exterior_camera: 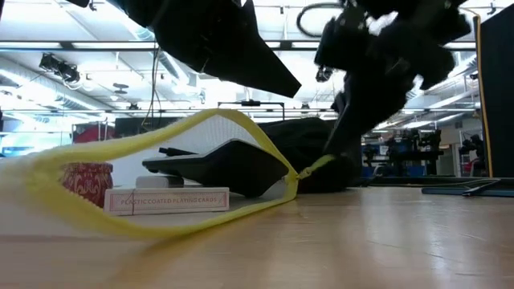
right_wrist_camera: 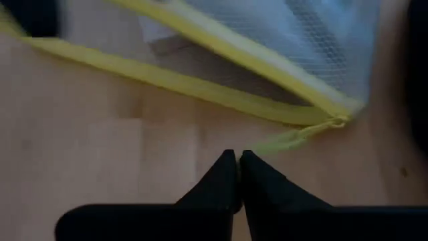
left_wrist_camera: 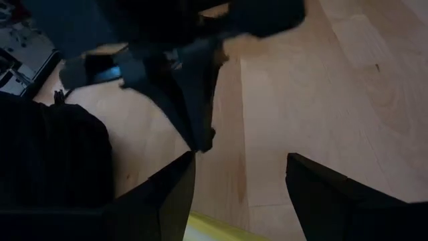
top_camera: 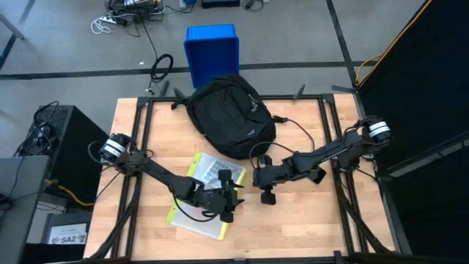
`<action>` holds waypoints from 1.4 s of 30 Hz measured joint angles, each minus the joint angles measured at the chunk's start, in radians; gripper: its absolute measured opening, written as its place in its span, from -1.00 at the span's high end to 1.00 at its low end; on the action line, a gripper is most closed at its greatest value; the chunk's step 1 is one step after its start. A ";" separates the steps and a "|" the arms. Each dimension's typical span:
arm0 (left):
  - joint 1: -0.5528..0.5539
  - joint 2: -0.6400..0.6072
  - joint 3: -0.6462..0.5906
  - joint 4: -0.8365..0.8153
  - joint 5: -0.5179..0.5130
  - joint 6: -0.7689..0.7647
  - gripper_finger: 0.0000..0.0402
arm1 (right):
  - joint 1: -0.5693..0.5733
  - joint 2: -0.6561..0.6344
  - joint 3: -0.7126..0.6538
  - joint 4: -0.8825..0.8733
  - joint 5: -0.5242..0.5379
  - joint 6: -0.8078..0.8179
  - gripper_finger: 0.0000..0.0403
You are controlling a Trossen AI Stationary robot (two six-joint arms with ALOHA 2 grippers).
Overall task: Unpack backpack
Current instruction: Close the yellow zip bag
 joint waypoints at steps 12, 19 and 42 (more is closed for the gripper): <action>0.018 0.010 0.000 -0.003 0.000 0.000 -0.01 | 0.003 -0.021 0.003 0.026 0.020 0.010 1.00; 0.020 0.010 0.000 -0.002 0.000 0.000 -0.01 | -0.033 0.000 -0.009 -0.060 0.038 0.081 0.87; 0.020 0.010 0.002 -0.028 0.000 -0.026 -0.01 | -0.126 0.223 -0.020 0.038 0.006 0.054 0.89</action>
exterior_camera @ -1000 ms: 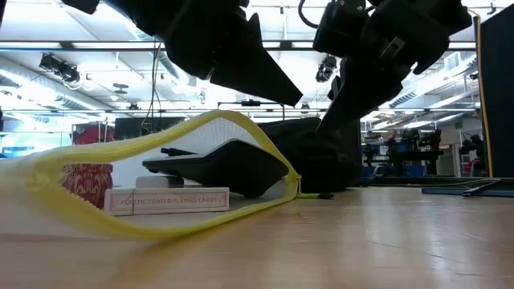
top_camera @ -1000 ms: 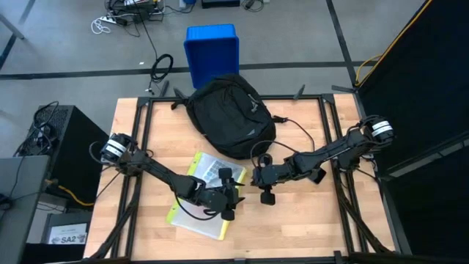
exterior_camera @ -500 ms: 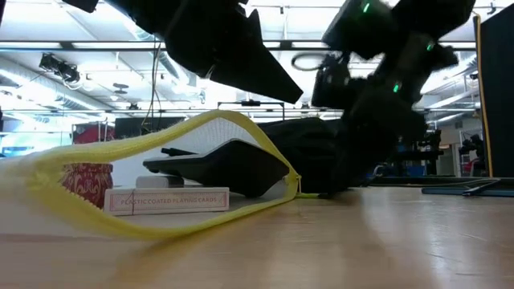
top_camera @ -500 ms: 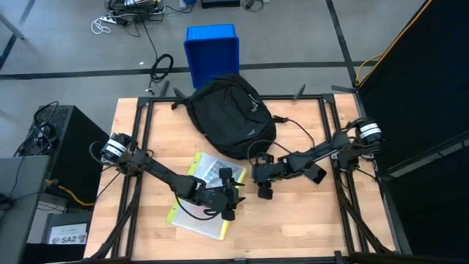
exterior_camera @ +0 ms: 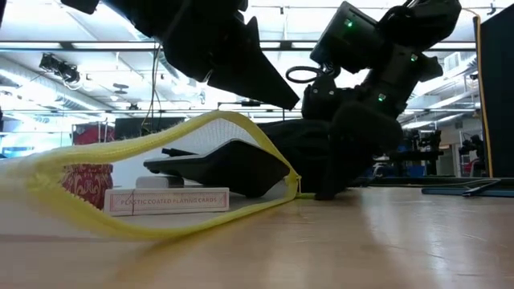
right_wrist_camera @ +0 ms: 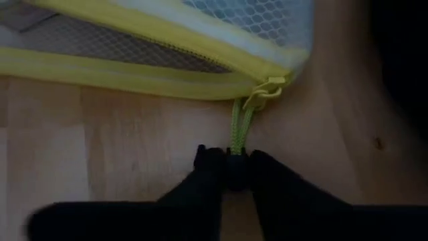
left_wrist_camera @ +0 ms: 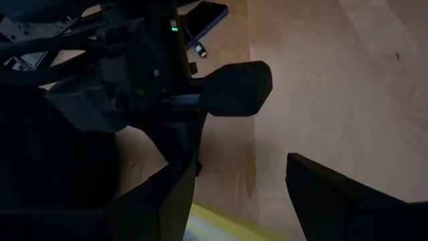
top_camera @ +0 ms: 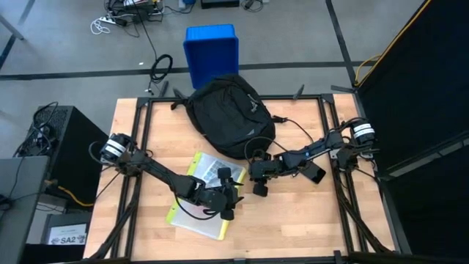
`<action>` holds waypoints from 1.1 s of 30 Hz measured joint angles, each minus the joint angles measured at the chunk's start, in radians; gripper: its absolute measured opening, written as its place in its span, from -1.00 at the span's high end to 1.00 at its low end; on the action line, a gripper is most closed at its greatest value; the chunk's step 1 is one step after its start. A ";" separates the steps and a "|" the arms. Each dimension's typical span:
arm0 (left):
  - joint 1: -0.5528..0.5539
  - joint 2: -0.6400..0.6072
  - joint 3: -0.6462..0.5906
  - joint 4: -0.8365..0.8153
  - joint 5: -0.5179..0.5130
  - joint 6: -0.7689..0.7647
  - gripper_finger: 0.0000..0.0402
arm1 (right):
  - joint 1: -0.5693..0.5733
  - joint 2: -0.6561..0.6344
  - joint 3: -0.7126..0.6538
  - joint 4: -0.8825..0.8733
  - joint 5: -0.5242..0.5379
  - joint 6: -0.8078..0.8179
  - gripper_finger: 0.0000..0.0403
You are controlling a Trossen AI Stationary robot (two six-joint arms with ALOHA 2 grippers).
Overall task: Unpack backpack
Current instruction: Close the yellow zip bag
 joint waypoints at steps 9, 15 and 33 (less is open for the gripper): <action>0.000 0.000 -0.001 -0.006 0.000 0.000 -0.01 | 0.046 -0.060 -0.011 -0.024 0.148 -0.070 1.00; 0.000 0.000 -0.001 0.004 0.000 0.000 -0.01 | 0.078 -0.145 -0.013 -0.035 0.146 -0.069 0.99; 0.002 0.000 -0.001 0.010 0.000 0.000 -0.01 | 0.053 -0.160 -0.009 0.065 0.067 -0.033 0.88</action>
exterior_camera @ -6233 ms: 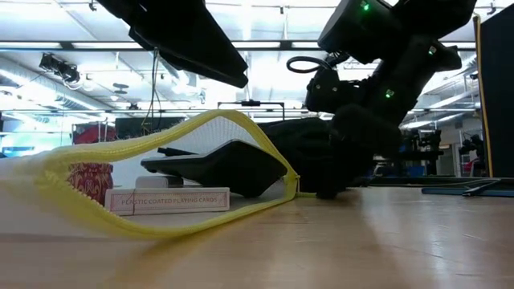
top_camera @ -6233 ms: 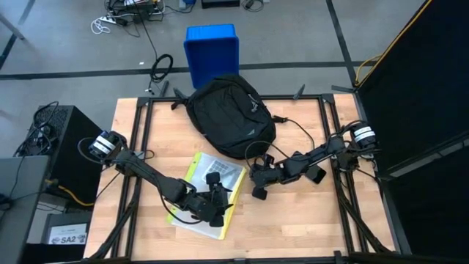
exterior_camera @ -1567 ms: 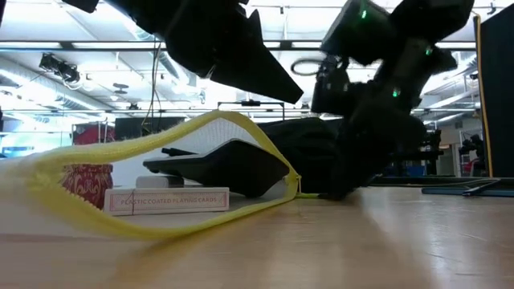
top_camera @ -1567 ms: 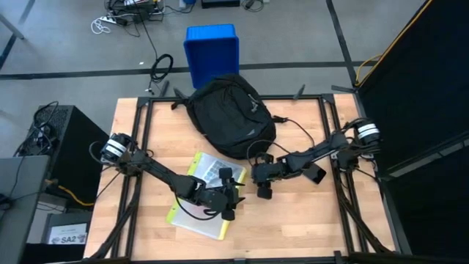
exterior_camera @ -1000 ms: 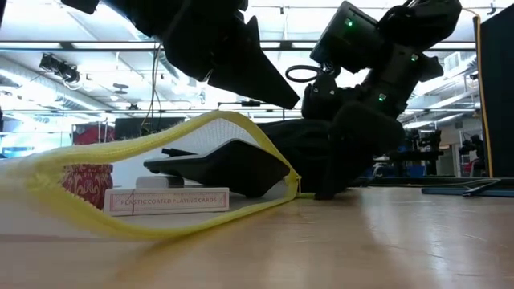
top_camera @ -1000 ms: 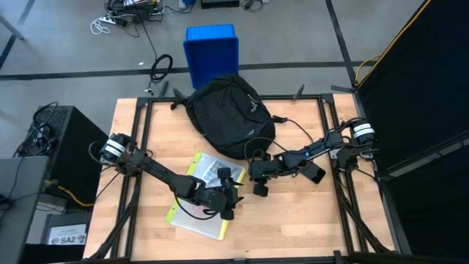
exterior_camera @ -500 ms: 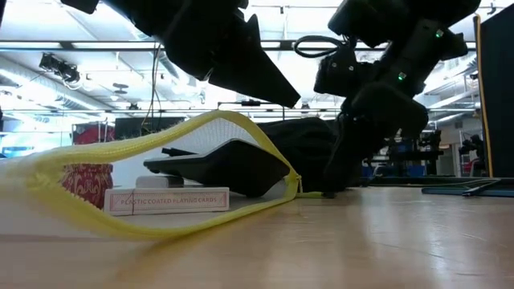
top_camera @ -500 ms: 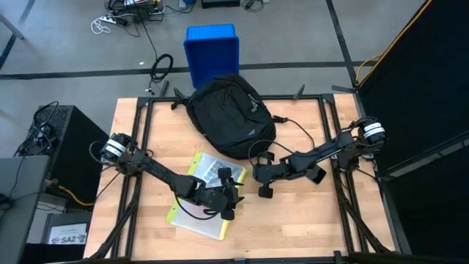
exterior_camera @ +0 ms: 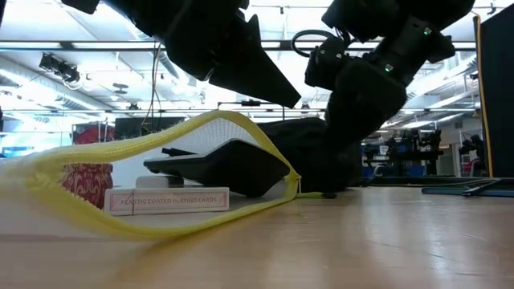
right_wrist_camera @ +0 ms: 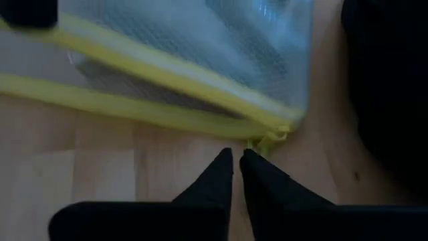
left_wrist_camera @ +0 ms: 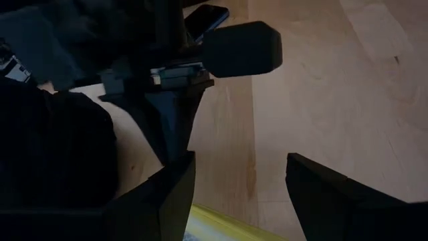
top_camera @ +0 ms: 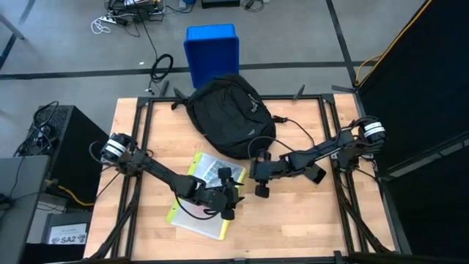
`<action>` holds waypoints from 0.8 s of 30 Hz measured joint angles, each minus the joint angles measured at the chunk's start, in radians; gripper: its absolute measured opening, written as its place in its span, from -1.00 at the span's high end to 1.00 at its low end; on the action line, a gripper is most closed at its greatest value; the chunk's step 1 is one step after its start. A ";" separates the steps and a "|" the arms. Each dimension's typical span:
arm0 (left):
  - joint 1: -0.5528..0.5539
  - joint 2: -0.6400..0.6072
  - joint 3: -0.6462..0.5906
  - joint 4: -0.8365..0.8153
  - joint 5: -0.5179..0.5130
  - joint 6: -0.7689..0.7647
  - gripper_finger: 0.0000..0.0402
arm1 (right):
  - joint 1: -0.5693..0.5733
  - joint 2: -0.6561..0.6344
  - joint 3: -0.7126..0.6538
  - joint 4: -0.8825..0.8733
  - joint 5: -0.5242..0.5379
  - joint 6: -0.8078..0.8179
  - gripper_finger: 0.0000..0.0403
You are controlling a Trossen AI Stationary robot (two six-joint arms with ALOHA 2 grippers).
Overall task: Unpack backpack
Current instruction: Close the yellow zip bag
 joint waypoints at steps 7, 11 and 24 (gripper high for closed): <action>0.000 0.000 0.000 0.000 0.000 0.000 -0.01 | -0.022 0.057 0.003 0.042 -0.007 -0.012 0.42; 0.000 0.000 0.000 -0.001 0.000 0.000 -0.01 | -0.029 0.136 0.001 0.100 -0.029 -0.021 0.18; 0.000 0.000 0.000 -0.003 0.000 0.000 -0.01 | -0.048 0.212 0.007 0.186 -0.038 -0.074 0.70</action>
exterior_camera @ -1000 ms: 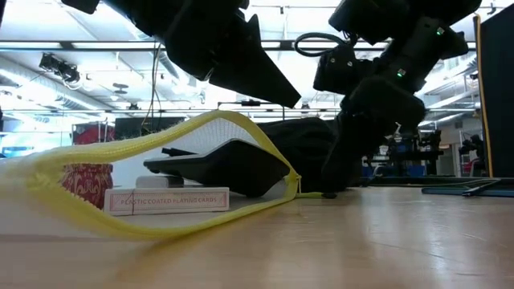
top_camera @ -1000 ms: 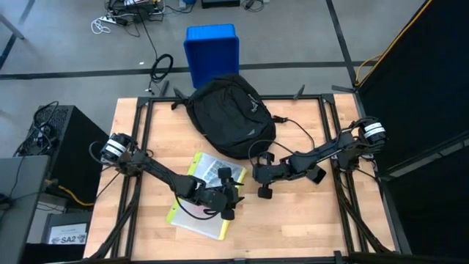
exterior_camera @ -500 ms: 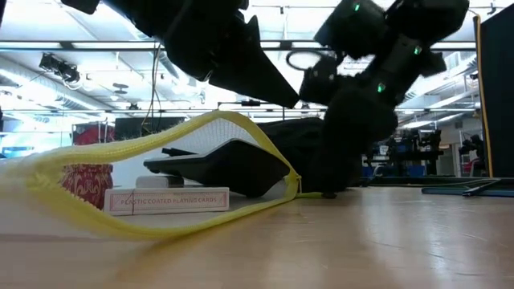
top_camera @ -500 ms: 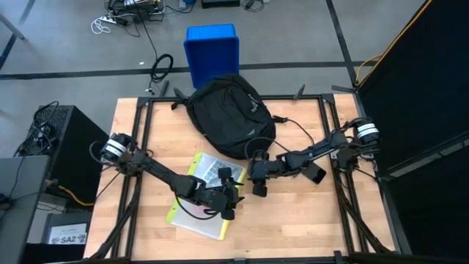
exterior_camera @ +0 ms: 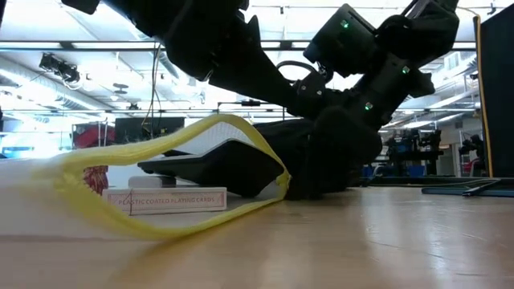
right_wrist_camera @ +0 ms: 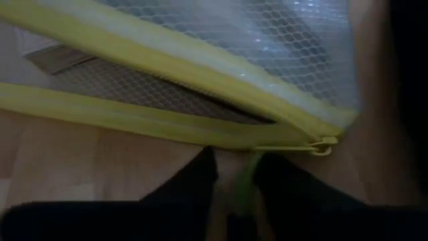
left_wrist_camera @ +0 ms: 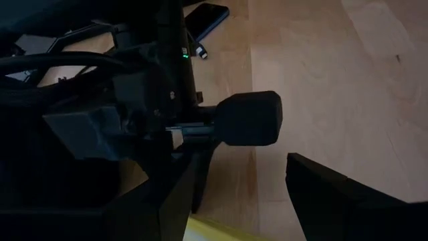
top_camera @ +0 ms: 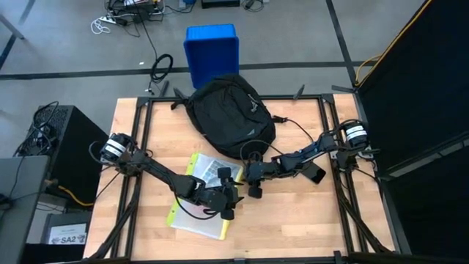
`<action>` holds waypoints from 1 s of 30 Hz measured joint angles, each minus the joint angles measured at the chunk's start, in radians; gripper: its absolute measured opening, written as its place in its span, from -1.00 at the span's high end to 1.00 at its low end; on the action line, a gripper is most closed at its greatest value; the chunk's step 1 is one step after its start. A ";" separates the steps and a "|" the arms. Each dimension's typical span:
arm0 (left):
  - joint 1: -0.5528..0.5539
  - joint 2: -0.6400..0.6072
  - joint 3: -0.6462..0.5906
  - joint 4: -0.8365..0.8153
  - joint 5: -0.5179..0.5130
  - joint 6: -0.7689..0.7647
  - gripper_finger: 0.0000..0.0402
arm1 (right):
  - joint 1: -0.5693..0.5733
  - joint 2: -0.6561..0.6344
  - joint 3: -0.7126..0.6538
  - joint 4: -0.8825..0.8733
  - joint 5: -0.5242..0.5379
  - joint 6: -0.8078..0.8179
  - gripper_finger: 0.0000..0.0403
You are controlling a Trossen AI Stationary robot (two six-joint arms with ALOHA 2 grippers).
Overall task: Unpack backpack
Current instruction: Close the yellow zip bag
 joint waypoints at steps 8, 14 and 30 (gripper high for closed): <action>0.000 0.000 0.000 -0.014 0.000 0.000 -0.01 | 0.027 -0.050 -0.005 -0.041 0.014 0.037 0.99; 0.000 0.000 0.000 -0.019 0.000 0.000 -0.01 | 0.073 -0.124 -0.009 -0.075 -0.015 0.043 1.00; 0.013 0.020 0.000 -0.034 -0.025 0.076 -0.01 | 0.093 -0.199 -0.007 -0.080 -0.036 0.057 1.00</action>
